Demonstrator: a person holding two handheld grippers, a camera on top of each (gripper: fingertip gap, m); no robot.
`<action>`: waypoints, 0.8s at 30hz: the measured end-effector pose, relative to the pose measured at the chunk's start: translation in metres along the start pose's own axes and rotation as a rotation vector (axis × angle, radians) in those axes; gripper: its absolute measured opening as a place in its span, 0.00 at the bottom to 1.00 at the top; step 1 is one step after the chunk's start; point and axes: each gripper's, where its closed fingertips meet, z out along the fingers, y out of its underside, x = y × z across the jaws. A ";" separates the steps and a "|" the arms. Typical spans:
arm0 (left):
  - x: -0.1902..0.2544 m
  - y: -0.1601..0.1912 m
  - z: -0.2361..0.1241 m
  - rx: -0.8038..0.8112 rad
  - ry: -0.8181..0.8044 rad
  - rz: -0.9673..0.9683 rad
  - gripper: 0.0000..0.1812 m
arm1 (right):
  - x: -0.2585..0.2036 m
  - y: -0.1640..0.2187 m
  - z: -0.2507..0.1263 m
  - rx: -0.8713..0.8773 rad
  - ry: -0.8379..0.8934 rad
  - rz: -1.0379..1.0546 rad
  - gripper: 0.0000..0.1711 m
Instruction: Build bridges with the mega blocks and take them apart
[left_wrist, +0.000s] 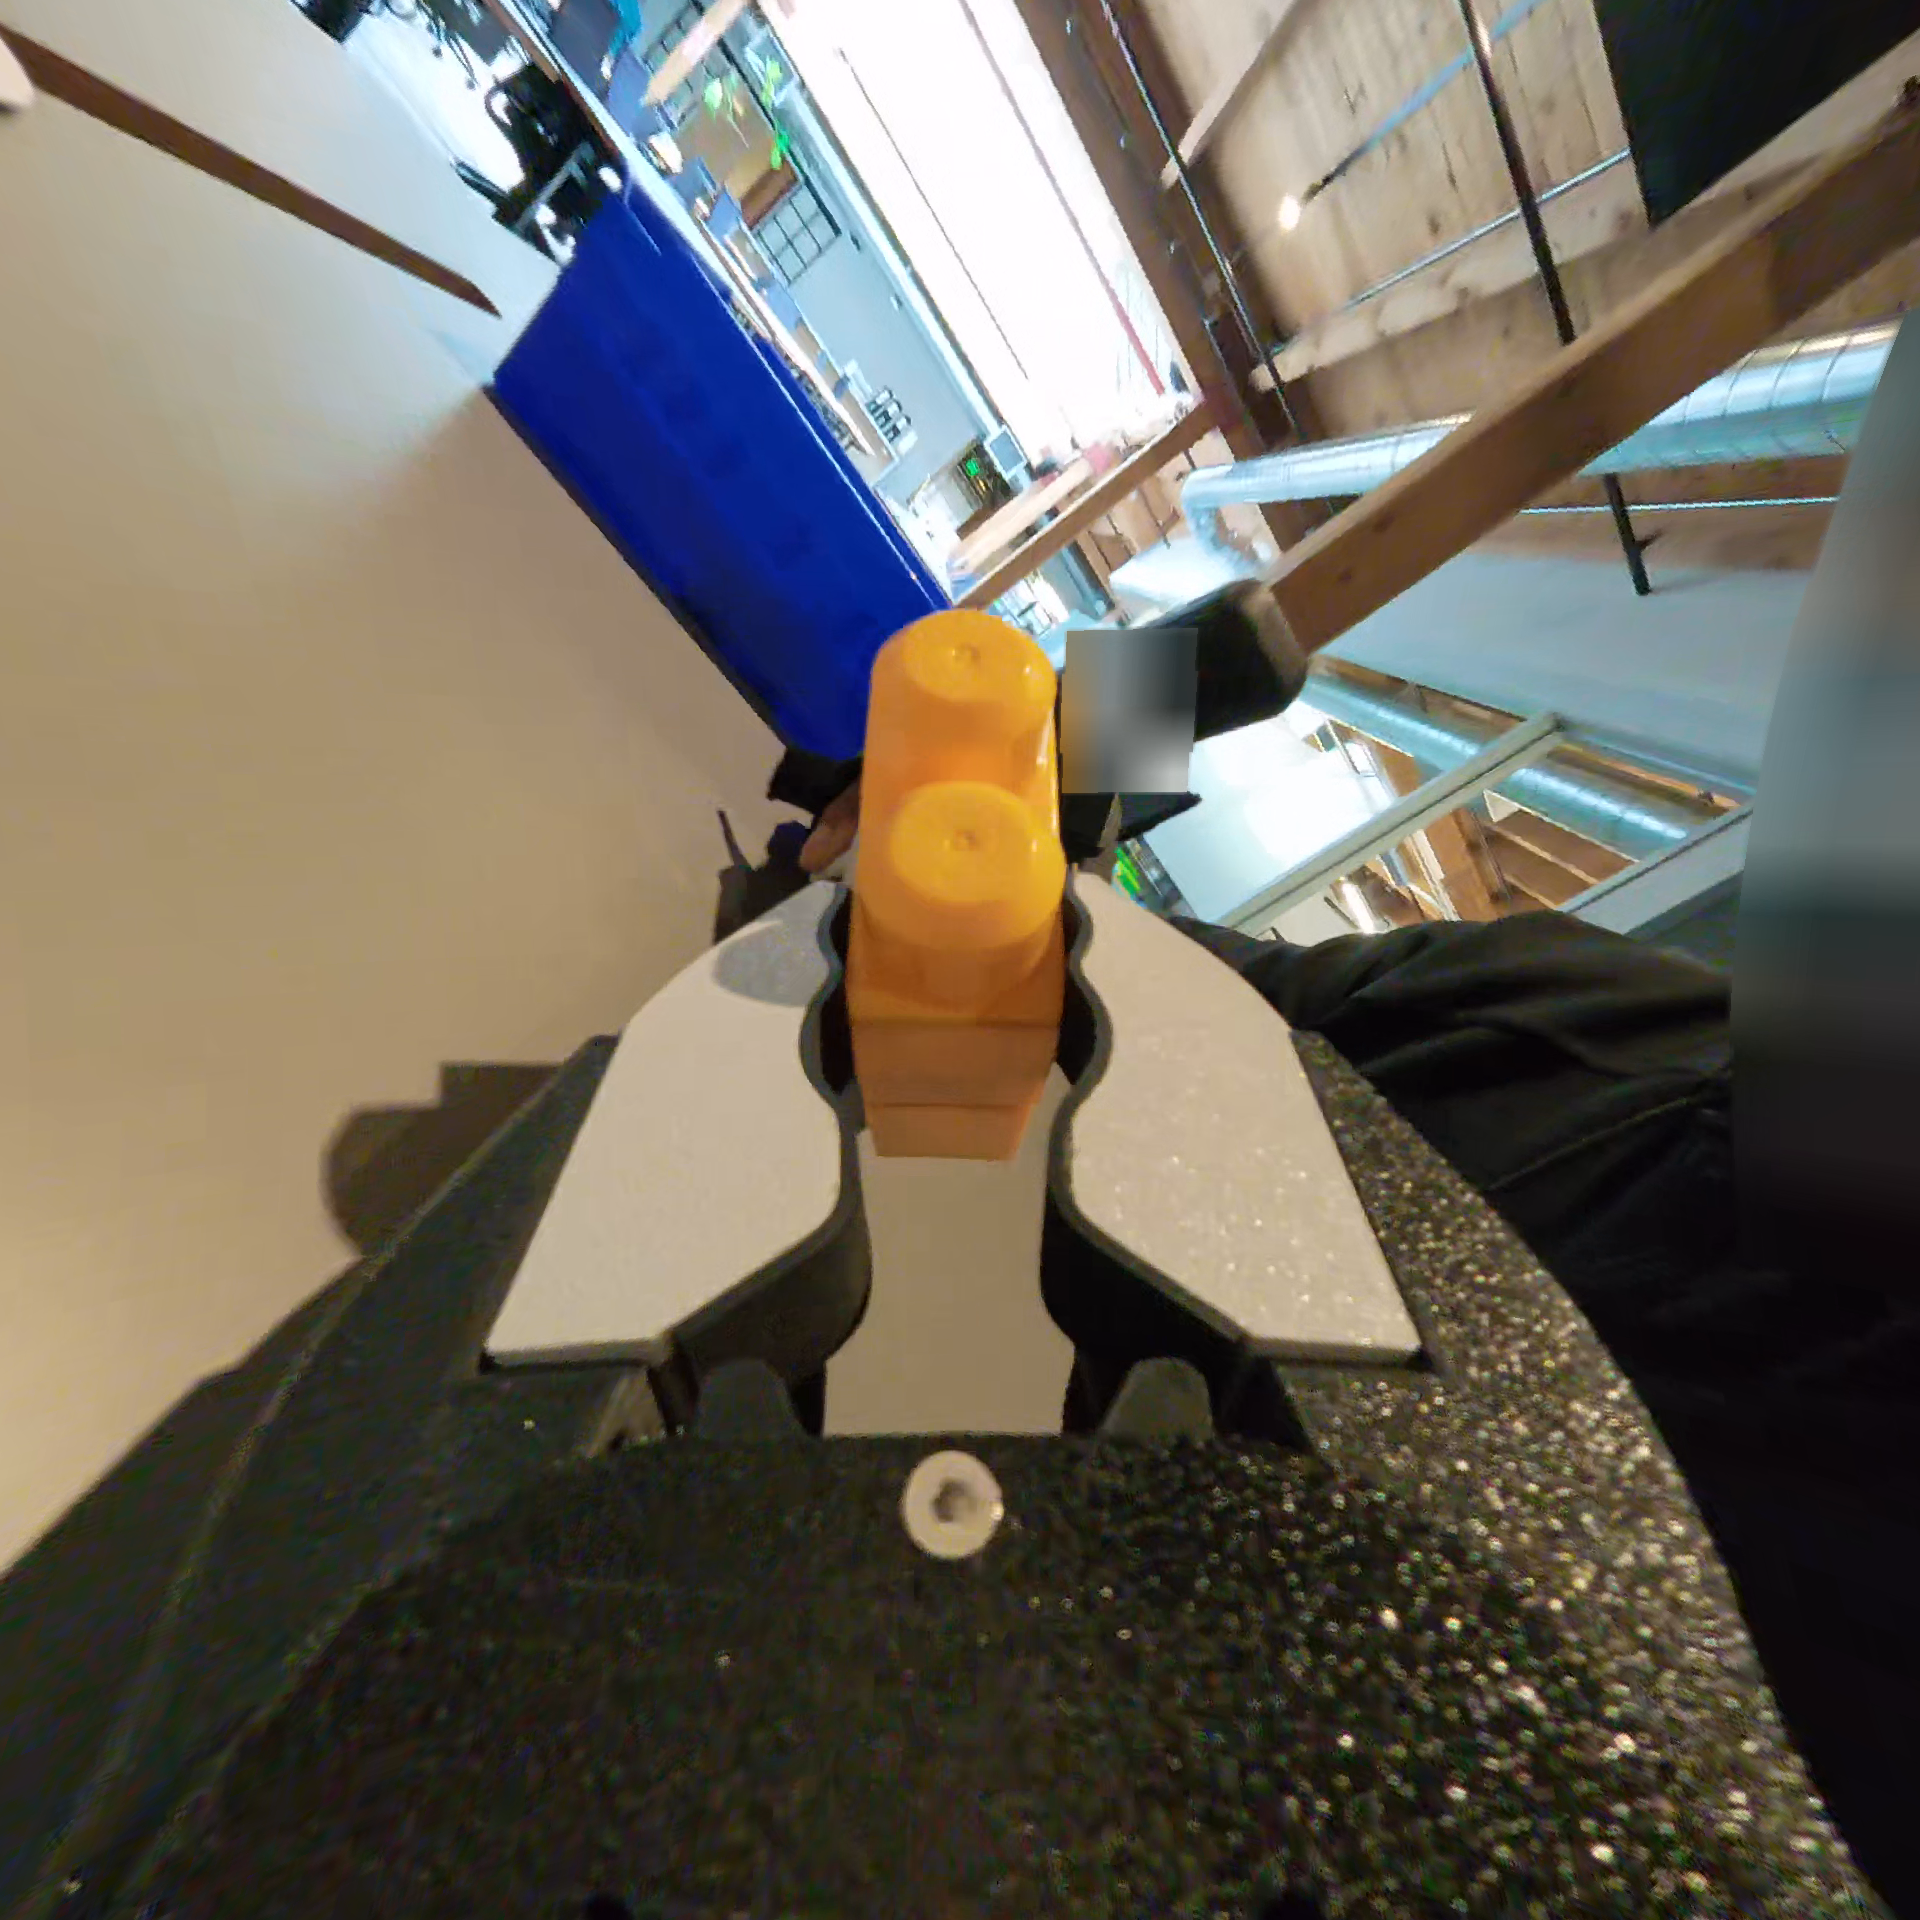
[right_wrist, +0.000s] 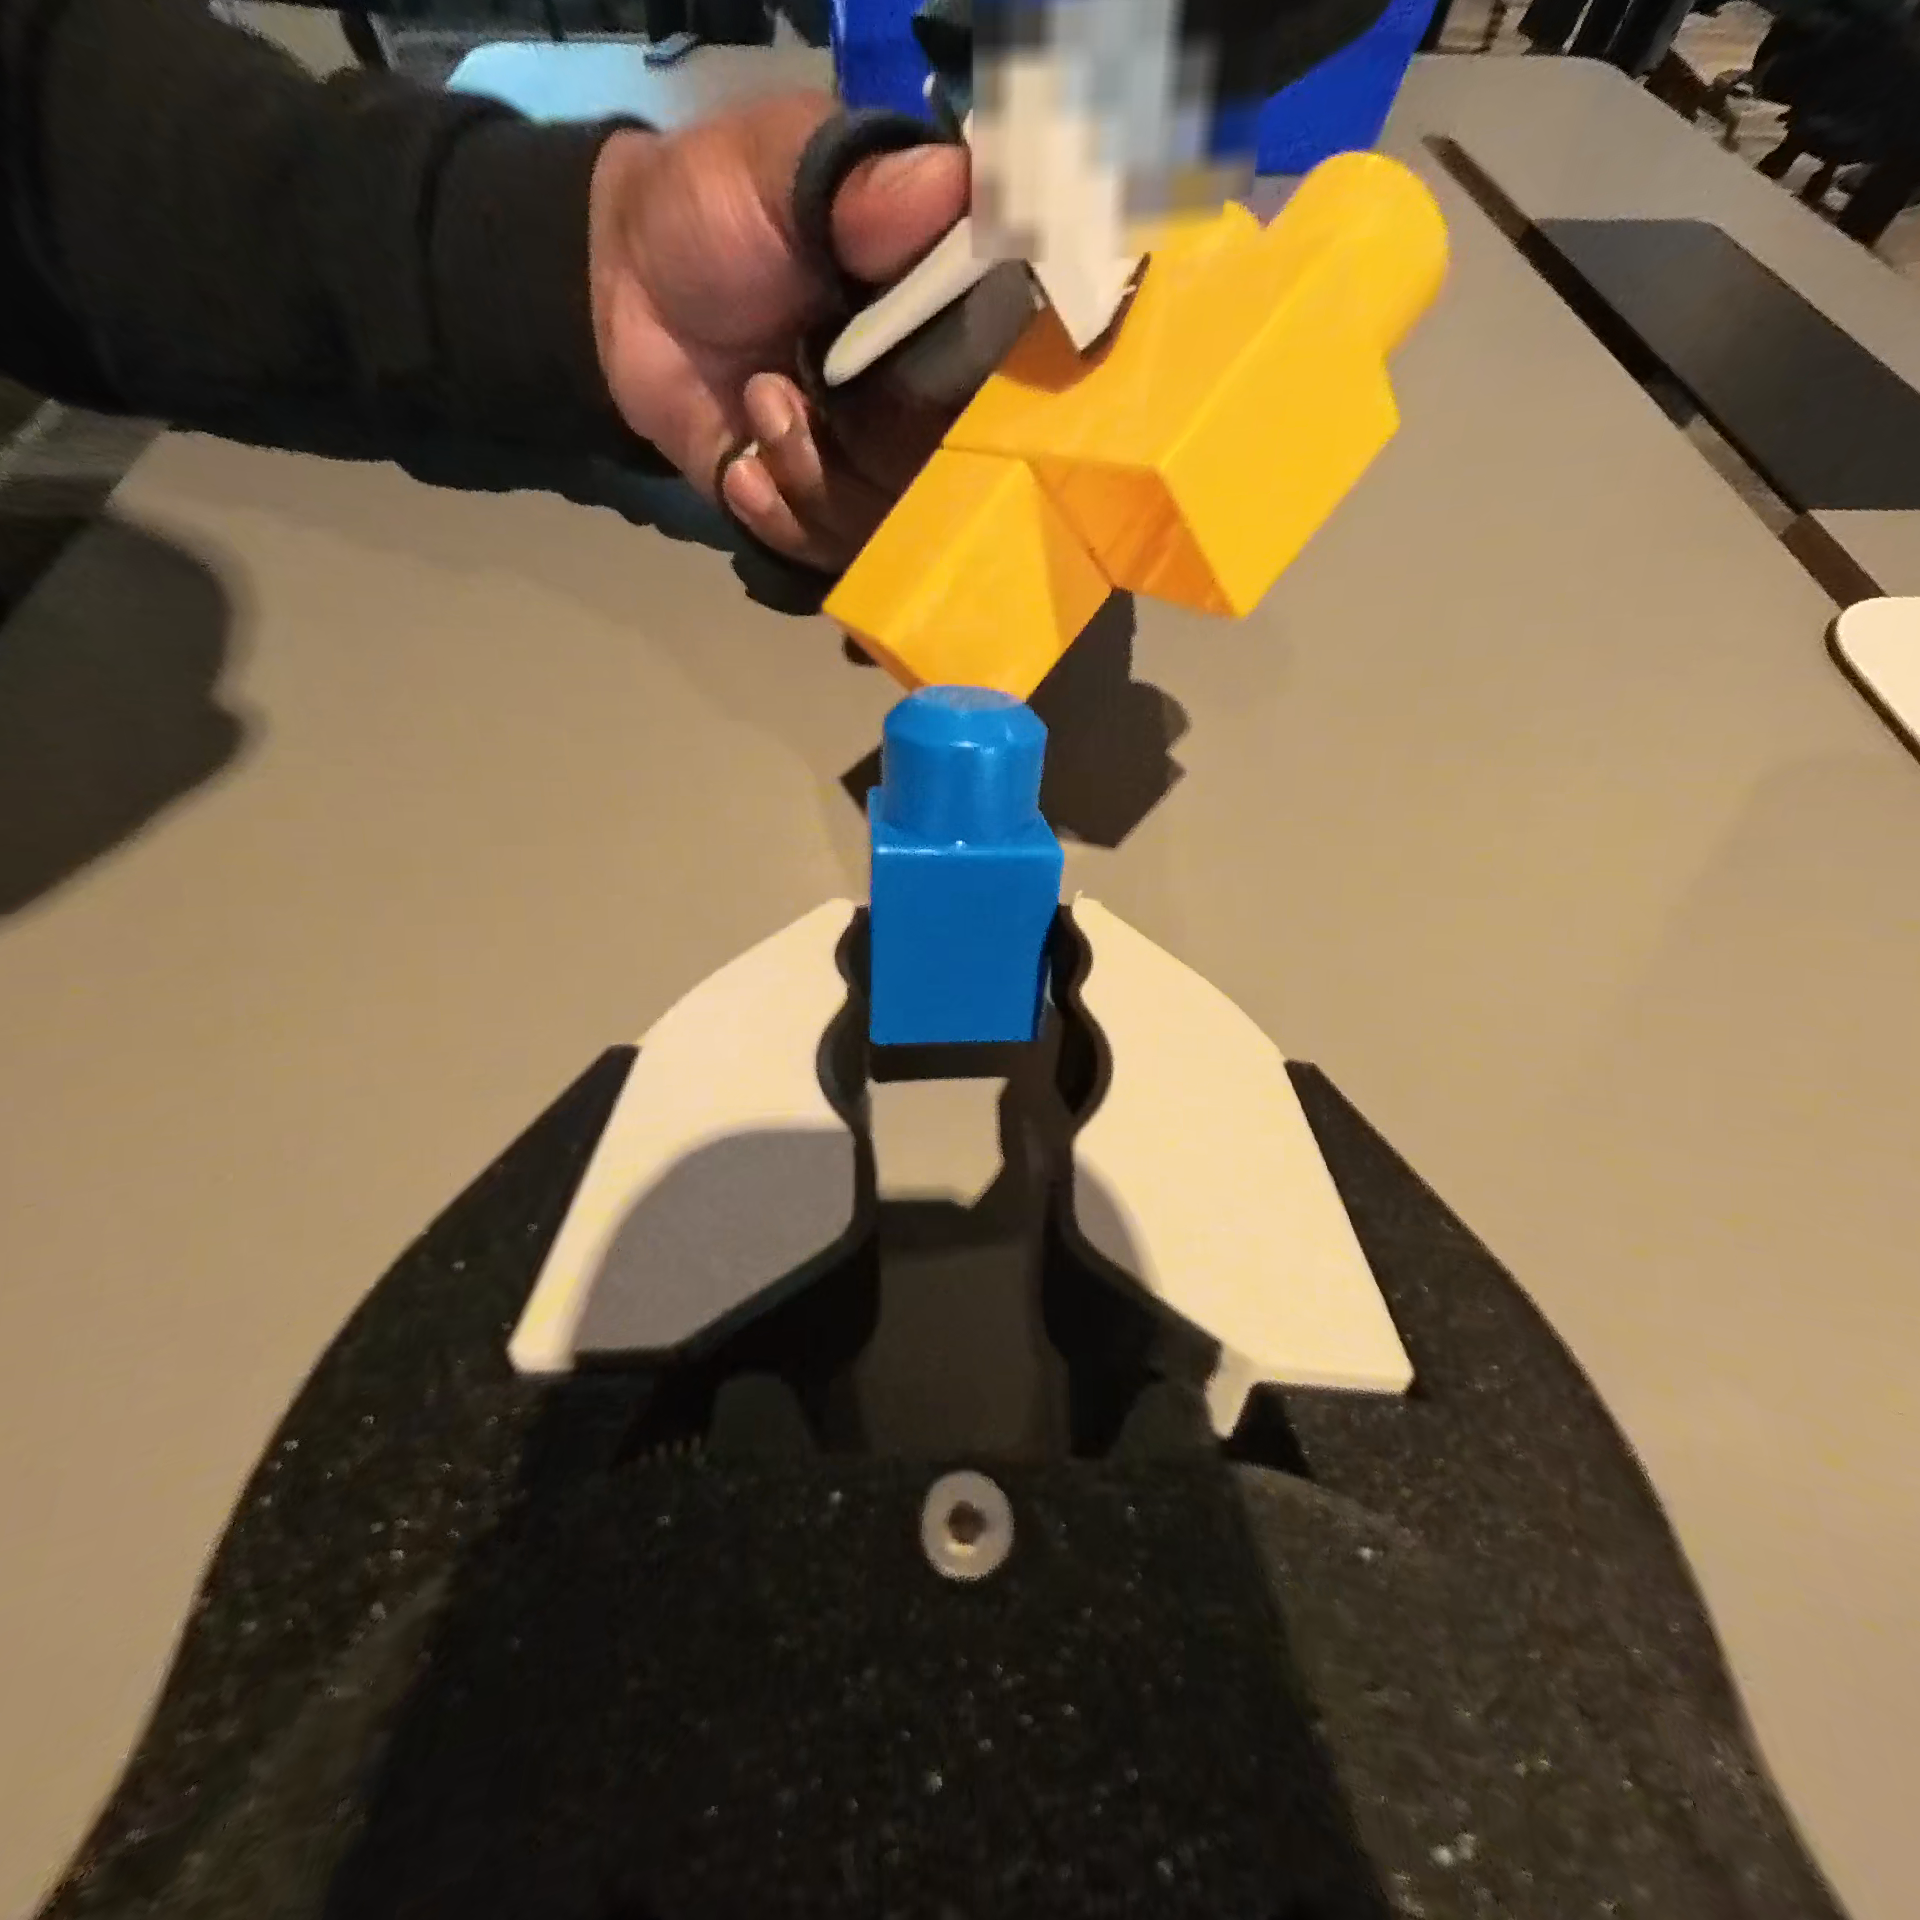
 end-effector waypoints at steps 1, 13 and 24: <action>-0.001 0.000 0.000 0.001 -0.008 0.006 0.20 | 0.002 -0.002 -0.002 0.016 0.000 0.024 0.19; -0.009 0.000 0.001 -0.011 -0.131 0.137 0.20 | 0.032 -0.025 -0.024 0.114 0.191 0.109 0.19; -0.011 0.007 0.006 -0.063 -0.155 0.168 0.20 | 0.135 -0.059 -0.238 0.049 0.880 0.161 0.19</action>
